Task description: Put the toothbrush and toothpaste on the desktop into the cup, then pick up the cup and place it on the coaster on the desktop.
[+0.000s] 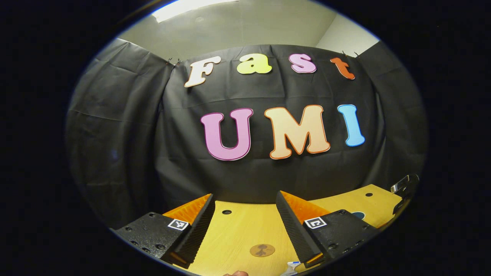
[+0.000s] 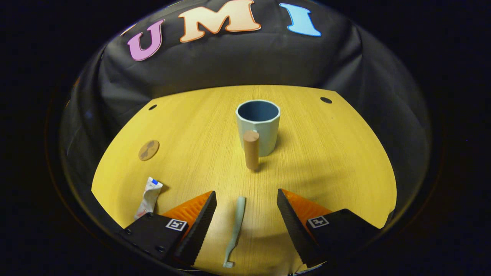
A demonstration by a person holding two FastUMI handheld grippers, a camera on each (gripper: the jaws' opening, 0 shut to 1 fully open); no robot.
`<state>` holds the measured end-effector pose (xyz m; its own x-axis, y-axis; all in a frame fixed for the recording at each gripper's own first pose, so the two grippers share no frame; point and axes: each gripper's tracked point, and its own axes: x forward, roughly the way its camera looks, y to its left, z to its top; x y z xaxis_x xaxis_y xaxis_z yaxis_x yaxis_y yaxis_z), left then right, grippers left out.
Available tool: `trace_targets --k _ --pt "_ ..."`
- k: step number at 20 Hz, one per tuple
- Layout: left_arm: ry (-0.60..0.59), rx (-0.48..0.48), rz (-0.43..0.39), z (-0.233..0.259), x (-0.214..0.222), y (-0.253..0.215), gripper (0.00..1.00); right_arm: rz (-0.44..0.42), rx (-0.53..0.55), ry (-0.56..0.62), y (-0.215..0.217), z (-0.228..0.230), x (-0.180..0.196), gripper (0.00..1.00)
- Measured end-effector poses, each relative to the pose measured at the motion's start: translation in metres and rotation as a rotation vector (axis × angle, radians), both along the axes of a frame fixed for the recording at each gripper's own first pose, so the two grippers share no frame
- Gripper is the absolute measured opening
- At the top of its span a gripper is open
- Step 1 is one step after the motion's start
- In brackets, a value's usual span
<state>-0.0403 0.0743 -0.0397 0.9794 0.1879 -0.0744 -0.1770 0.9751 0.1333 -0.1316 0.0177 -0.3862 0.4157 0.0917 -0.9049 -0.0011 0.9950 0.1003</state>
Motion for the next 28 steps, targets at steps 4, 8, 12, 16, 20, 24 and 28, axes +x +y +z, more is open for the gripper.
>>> trace_targets --k 4,8,12,16,20,24,28 --pt "0.019 0.01 0.01 -0.008 -0.005 0.006 0.93 0.022 0.003 0.073 0.008 -0.015 -0.014 0.94" --pt "0.038 0.004 0.016 -0.014 -0.007 0.01 0.93 0.056 -0.023 0.128 0.011 -0.028 -0.023 0.97" --pt "0.052 0.0 0.022 -0.02 -0.009 0.014 0.93 0.062 -0.021 0.199 0.015 -0.039 -0.032 0.84" --pt "0.056 0.005 0.013 -0.022 -0.009 0.011 0.93 0.097 -0.044 0.249 0.012 -0.041 -0.035 0.67" --pt "0.06 0.013 0.0 -0.025 -0.007 0.005 0.93 0.125 -0.037 0.239 0.015 -0.042 -0.03 0.55" --pt "0.063 0.016 -0.031 -0.026 -0.004 -0.006 0.93 0.104 -0.044 0.238 0.016 -0.043 -0.029 0.16" --pt "0.079 -0.005 -0.077 -0.036 0.0 -0.019 0.93 0.096 0.03 0.266 0.017 -0.045 -0.031 0.11"
